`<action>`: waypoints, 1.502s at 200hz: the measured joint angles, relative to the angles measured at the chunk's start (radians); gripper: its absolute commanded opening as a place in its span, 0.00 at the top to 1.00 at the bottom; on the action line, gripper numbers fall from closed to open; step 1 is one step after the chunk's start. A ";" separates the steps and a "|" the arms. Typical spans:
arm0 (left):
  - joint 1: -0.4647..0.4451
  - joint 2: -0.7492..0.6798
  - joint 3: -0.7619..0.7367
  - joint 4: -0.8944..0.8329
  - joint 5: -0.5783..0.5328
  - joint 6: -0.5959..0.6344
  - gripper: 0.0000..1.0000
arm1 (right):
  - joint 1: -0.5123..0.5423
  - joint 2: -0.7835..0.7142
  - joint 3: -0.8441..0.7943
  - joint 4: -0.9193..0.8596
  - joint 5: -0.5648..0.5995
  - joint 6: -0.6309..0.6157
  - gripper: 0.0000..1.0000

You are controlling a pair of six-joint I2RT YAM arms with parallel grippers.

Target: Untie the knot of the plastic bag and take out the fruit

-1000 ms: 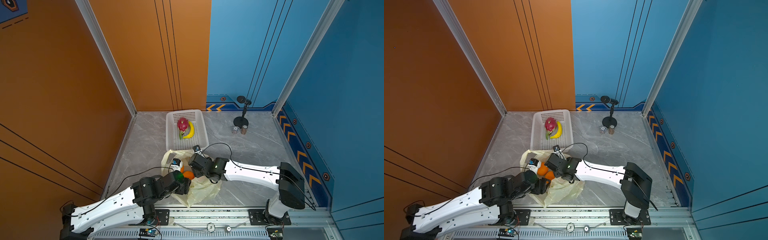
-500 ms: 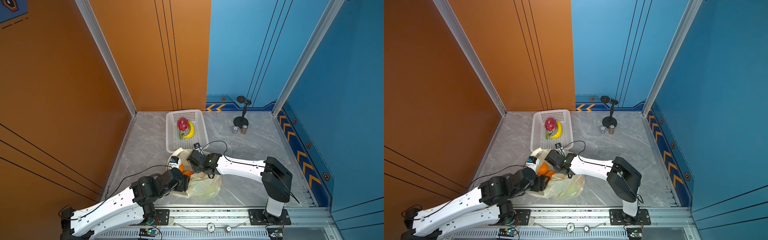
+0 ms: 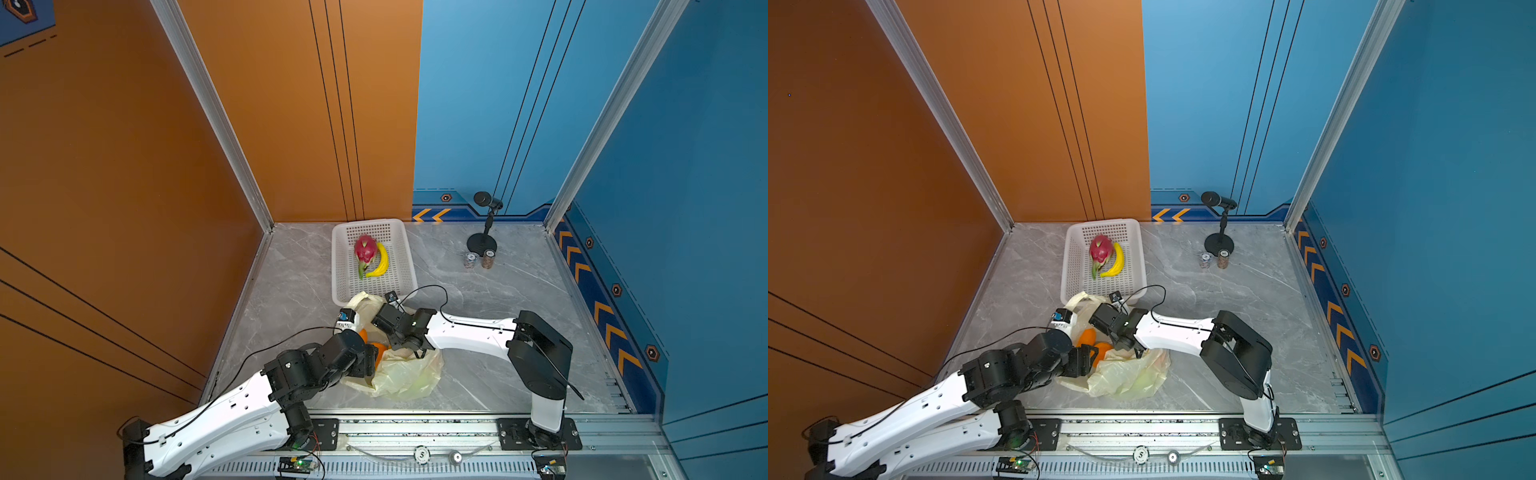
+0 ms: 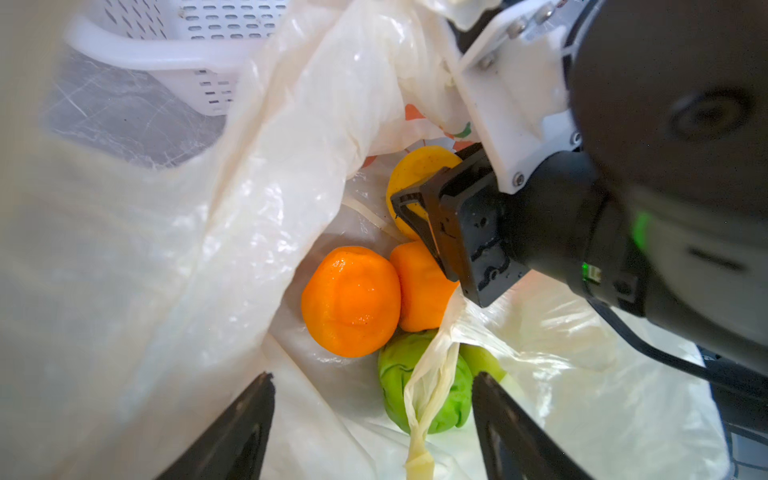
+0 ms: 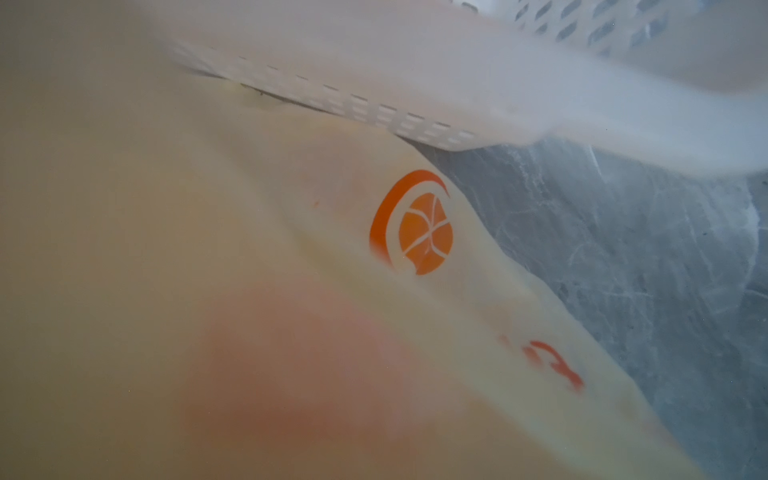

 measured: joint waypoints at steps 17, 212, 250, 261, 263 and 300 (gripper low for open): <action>0.020 0.003 0.001 0.003 0.000 0.006 0.22 | 0.000 -0.012 -0.011 0.008 -0.015 0.000 0.59; 0.270 0.137 0.185 0.049 0.179 0.115 0.19 | 0.000 -0.386 -0.198 0.225 -0.291 -0.011 0.65; 0.307 0.154 0.231 0.048 0.217 0.119 0.19 | -0.001 -0.438 -0.238 0.294 -0.370 0.005 0.65; 0.319 0.157 0.243 0.047 0.234 0.119 0.18 | -0.003 -0.455 -0.253 0.311 -0.387 0.014 0.65; 0.320 0.158 0.245 0.047 0.237 0.121 0.18 | -0.005 -0.459 -0.256 0.314 -0.389 0.018 0.65; 0.333 0.142 0.264 0.074 0.303 0.157 0.18 | -0.058 -0.547 -0.298 0.341 -0.424 0.057 0.65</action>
